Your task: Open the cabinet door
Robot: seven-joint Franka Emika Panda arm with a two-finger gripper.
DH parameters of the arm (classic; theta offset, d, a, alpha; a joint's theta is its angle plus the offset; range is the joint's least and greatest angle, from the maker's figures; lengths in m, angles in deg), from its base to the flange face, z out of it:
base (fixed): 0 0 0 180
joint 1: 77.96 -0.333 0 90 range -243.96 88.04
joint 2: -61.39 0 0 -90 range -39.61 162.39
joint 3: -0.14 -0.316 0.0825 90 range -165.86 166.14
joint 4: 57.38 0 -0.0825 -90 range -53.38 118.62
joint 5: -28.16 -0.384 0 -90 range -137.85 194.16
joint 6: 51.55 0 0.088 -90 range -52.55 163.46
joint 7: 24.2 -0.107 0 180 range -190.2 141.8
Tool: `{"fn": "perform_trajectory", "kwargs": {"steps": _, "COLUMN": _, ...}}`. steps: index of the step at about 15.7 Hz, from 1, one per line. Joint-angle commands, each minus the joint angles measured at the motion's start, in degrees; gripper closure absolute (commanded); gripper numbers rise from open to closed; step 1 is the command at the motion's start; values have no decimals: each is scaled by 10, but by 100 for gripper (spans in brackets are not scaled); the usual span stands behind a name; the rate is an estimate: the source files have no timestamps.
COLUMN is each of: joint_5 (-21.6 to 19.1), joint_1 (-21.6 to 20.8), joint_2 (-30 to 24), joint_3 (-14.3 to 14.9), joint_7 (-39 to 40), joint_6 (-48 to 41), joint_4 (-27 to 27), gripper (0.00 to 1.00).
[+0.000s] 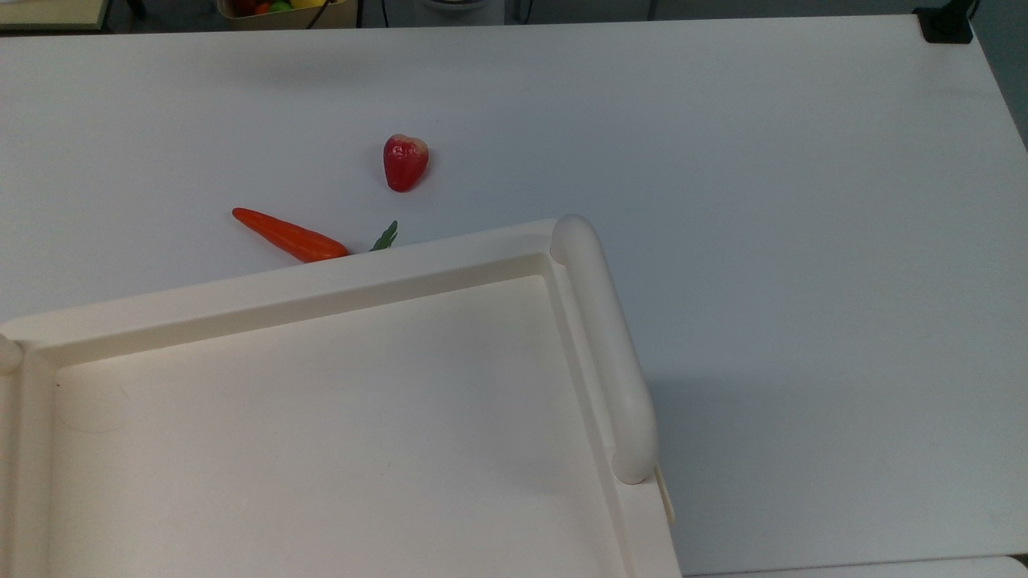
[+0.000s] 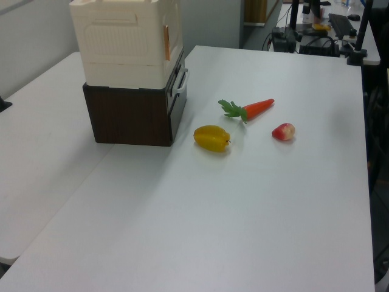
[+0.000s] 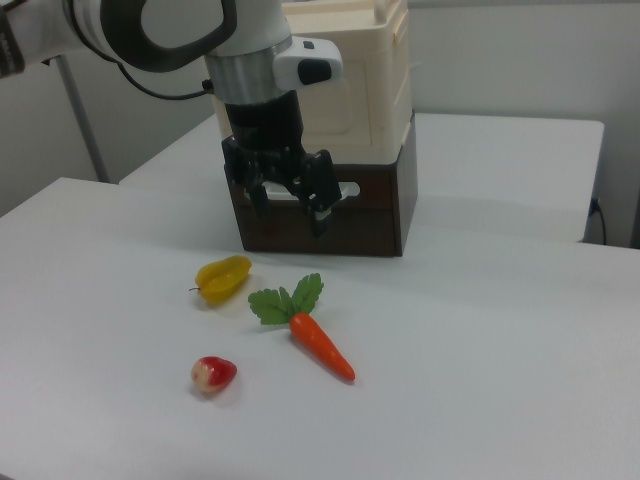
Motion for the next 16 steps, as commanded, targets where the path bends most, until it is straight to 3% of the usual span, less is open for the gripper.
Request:
{"fn": "perform_trajectory", "kwargs": {"steps": 1, "joint_5": -12, "joint_1": 1, "joint_2": -9, "joint_3": 3, "joint_7": 6, "joint_6": -14, "joint_4": 2, "gripper": 0}}
{"fn": "perform_trajectory", "kwargs": {"steps": 16, "joint_5": -13, "joint_1": 0, "joint_2": -8, "joint_3": 2, "joint_7": 4, "joint_6": -7, "joint_4": 2, "gripper": 0}}
